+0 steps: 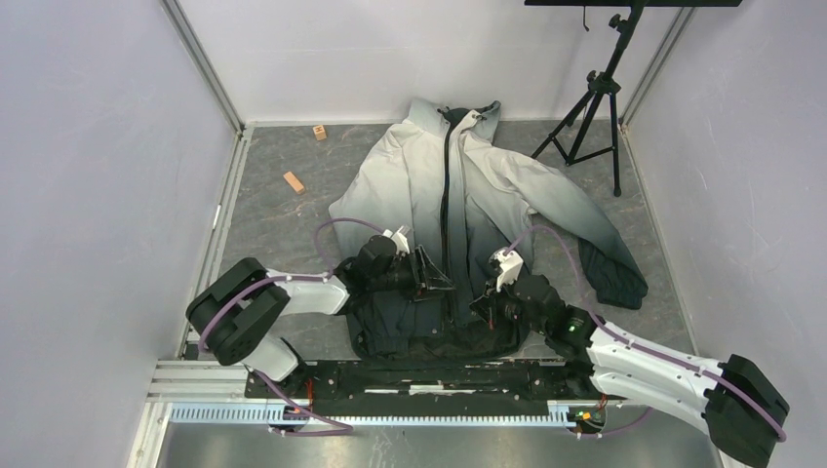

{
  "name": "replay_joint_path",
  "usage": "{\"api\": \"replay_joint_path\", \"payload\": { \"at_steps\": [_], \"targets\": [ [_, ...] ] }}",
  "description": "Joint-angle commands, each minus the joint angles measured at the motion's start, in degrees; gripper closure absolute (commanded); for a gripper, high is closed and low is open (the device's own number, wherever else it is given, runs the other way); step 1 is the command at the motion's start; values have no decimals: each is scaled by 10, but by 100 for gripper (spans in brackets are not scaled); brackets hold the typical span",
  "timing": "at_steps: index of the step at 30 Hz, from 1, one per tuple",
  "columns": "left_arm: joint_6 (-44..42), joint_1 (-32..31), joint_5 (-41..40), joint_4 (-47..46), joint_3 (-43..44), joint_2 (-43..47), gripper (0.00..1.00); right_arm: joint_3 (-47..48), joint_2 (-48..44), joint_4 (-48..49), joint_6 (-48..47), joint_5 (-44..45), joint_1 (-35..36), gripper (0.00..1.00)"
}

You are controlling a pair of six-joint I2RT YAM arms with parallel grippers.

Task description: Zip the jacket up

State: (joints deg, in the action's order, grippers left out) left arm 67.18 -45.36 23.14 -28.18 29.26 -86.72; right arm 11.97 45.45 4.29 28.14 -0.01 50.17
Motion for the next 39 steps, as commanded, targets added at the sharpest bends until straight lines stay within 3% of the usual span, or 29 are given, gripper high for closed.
{"api": "replay_joint_path", "payload": {
  "at_steps": [1, 10, 13, 24, 29, 32, 39],
  "targets": [
    [50, -6, 1, -92, -4, -28, 42, -5, -15, 33, -2, 5, 3, 100],
    [99, -20, -16, -160, -19, -78, 31, -12, -36, 35, 1, 16, 3, 100],
    [104, -25, -15, -167, -10, -94, 31, -12, -34, 35, 1, 15, 2, 100],
    [110, -27, -7, -214, 18, -155, 59, -23, -49, 33, 8, 11, 2, 100],
    [102, -27, -8, -229, 16, -157, 81, -24, -52, 19, 6, 11, 2, 100],
    [86, -27, -12, -238, 10, -144, 89, -18, -52, -3, -6, 4, 2, 100],
    [48, -39, -28, -245, 1, -101, 97, 51, -65, -151, -38, 2, 3, 66]
  ]
}}
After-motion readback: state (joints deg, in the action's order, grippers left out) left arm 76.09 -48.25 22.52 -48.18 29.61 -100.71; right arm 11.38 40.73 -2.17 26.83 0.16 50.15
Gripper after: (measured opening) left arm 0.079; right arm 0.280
